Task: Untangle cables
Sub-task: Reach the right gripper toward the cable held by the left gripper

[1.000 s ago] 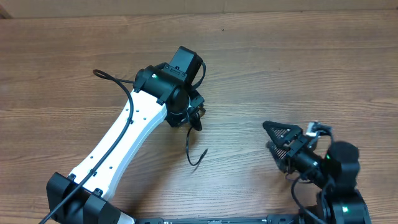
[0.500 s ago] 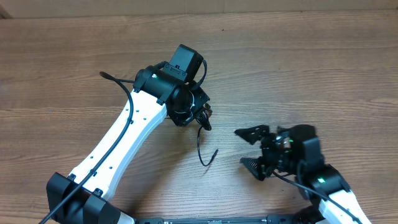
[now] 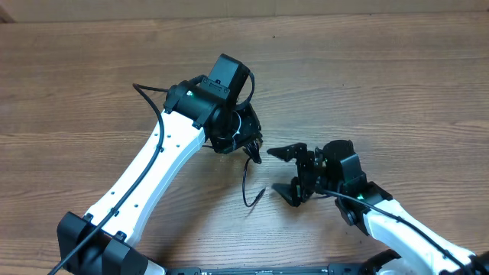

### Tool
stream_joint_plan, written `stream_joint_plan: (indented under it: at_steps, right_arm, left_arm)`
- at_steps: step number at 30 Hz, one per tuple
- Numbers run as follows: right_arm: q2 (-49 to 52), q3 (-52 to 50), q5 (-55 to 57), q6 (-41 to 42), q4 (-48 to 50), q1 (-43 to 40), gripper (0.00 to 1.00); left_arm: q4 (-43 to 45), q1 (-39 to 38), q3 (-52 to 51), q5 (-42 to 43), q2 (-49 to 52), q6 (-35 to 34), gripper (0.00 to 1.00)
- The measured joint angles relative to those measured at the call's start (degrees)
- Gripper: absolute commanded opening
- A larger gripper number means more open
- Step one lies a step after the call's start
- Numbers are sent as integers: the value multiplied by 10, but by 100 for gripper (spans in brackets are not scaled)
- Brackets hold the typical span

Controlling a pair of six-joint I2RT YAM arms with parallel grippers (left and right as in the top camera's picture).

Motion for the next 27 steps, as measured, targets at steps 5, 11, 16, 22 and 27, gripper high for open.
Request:
stream_joint_plan:
  at_steps: [5,11,16,22,27]
  right_arm:
    - [6,0,-10,36,105,16,82]
    - [6,0,19,104,110,63,80]
    - [6,0,86,154,109,88,78]
    - [6,0,172,130,44,89,88]
    - [6,0,210,20,-19,89,90]
  left_arm:
    - [14,0,0,3,0,11,4]
    - [30,0,0,8,0,3,4]
    - [32,0,0,10,0,-18,4]
    - [26,0,0,-14,0,-20,13]
    - [-22,0,0,-102,0,-25,47]
